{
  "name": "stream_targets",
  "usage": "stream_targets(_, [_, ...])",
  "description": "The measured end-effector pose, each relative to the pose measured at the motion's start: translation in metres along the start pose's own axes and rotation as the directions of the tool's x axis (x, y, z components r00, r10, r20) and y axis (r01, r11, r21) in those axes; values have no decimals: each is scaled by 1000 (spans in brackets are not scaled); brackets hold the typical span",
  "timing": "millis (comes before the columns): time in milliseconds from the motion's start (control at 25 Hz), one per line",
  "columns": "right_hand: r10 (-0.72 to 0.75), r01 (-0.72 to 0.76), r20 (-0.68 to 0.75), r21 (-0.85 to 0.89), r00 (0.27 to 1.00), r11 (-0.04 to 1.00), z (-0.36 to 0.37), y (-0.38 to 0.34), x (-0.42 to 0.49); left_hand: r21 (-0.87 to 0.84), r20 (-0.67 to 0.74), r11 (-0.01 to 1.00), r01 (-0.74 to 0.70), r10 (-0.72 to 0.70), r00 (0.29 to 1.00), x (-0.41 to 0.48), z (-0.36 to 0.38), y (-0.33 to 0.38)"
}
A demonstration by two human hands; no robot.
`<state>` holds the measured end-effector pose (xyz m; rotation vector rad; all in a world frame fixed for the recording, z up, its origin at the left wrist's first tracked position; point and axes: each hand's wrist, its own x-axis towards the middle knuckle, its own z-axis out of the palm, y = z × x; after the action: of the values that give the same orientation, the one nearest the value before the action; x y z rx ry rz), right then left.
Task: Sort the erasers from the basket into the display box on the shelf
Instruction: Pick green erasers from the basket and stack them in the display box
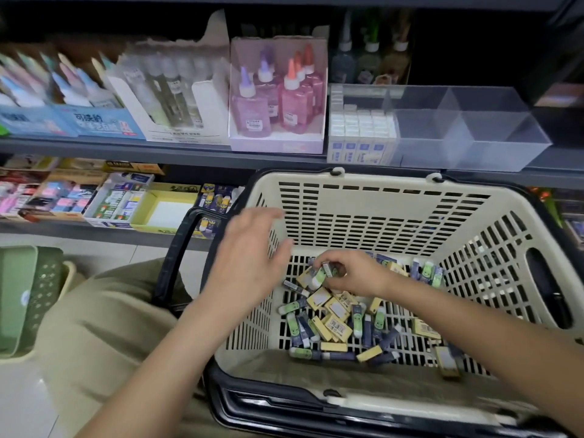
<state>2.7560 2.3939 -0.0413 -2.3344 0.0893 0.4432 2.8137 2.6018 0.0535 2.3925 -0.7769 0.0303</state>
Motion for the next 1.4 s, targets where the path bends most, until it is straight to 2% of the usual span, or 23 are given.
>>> stream_targets(40, [0, 2, -13, 106, 1000, 994, -8, -3, -9, -1, 141, 999, -43, 43, 989, 4, 8, 10])
stream_targets(80, [-8, 13, -24, 231, 1000, 973, -13, -7, -18, 25, 311, 997, -70, 58, 949, 7, 17, 21])
stream_targets(120, [-11, 23, -35, 363, 999, 932, -18, -11, -26, 59, 472, 994, -92, 54, 880, 11, 25, 30])
stream_targets(160, [-2, 20, -39, 481, 999, 877, -23, -13, -33, 68, 569, 991, -112, 54, 821, 16, 33, 37])
stream_targets(200, [23, -2, -30, 581, 999, 814, -28, -14, -38, 43, 588, 993, -108, 62, 806, 21, 39, 42])
stream_targets(280, [93, -75, 18, 744, 995, 663, -39, -12, -46, -84, 494, 996, -32, 69, 867, 34, 47, 47])
stream_targets(360, [109, -95, 43, 836, 993, 541, -47, -7, -51, -258, 405, 965, 39, 72, 911, 46, 52, 48])
stream_targets(480, [90, -68, 30, 891, 995, 449, -53, -4, -54, -444, 458, 896, 13, 214, 863, 52, 59, 53])
stream_targets(600, [77, -58, 34, 941, 996, 334, -57, -3, -54, -608, 486, 784, 125, 243, 839, 51, 69, 57])
stream_targets(680, [100, -71, 36, 926, 994, 370, -60, -1, -55, -650, 458, 725, 229, 133, 879, 53, 80, 60])
stream_targets(760, [179, -72, -21, 865, 984, 497, -63, -1, -56, -665, 474, 620, 417, -81, 877, 60, 87, 61])
stream_targets(840, [237, -37, -174, 728, 956, 684, -67, 1, -57, -652, 572, 481, 586, -194, 797, 65, 93, 62])
stream_targets(880, [223, -16, -248, 634, 943, 773, -69, 2, -57, -618, 626, 452, 643, -211, 750, 65, 96, 62])
stream_targets(920, [189, -3, -293, 537, 937, 844, -70, 3, -56, -585, 676, 431, 687, -209, 706, 64, 98, 63])
stream_targets(1000, [149, -16, -307, 395, 940, 919, -70, 6, -52, -553, 761, 349, 757, -158, 629, 62, 104, 64])
stream_targets(1080, [163, -51, -276, 372, 947, 927, -71, 10, -46, -513, 827, 252, 821, -111, 551, 66, 110, 64])
stream_targets(1120, [171, -47, -251, 435, 953, 899, -72, 12, -43, -488, 851, 222, 844, -96, 517, 69, 112, 64])
stream_targets(1200, [203, -42, -215, 582, 955, 812, -73, 16, -39, -437, 888, 191, 879, -63, 455, 73, 116, 62])
stream_targets(1240, [222, -51, -215, 598, 951, 800, -73, 18, -37, -415, 900, 202, 887, -52, 433, 73, 120, 61])
stream_targets(1320, [255, -107, -233, 505, 938, 856, -71, 23, -32, -395, 902, 249, 884, -76, 425, 67, 129, 59])
stream_targets(1400, [287, -172, -196, 457, 938, 873, -68, 32, -30, -405, 878, 242, 882, -167, 449, 63, 138, 55])
